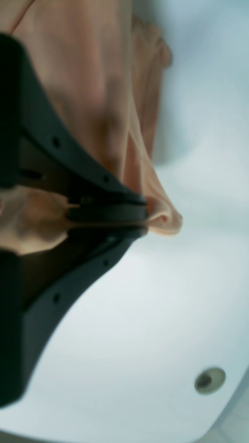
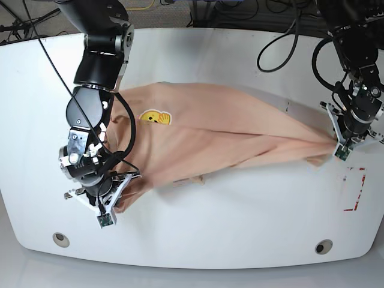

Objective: Fold the T-shirt properly
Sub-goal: 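Lift the shirt with both grippers and swing it toward the table edge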

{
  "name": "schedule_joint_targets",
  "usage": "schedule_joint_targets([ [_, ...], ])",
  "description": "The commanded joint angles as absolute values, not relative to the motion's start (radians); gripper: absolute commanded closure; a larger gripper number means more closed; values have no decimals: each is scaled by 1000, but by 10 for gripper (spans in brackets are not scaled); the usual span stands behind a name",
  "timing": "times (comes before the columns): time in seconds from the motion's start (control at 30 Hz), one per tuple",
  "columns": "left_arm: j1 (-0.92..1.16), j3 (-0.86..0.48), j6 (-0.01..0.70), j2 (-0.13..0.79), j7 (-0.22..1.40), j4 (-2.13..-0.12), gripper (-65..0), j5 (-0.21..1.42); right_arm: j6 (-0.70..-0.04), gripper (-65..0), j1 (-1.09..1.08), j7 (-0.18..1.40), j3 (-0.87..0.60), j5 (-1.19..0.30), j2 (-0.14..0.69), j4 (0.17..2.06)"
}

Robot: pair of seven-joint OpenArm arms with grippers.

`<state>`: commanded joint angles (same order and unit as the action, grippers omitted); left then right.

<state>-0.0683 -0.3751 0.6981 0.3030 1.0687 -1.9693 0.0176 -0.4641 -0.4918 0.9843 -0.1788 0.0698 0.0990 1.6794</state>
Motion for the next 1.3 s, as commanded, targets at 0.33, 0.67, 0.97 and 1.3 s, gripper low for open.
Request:
schedule_joint_targets([
  [0.33,-249,-374,698,298,1069,-1969,0,18,-464,0,-651,1004,-177,68,148,1675],
  [0.67,-410,-374,698,298,1069,-1969,0,18,-499,0,-840,1066,-96,74,202,1675],
  [0.97,-527,-375,698,303,1069,-1965,0,16,-501,0,-975,1110,-50,68,237,1675],
  [1.3,-443,-361,698,298,1069,-1963,0,16,-536,0,-929,1124,-54,77,251,1682],
])
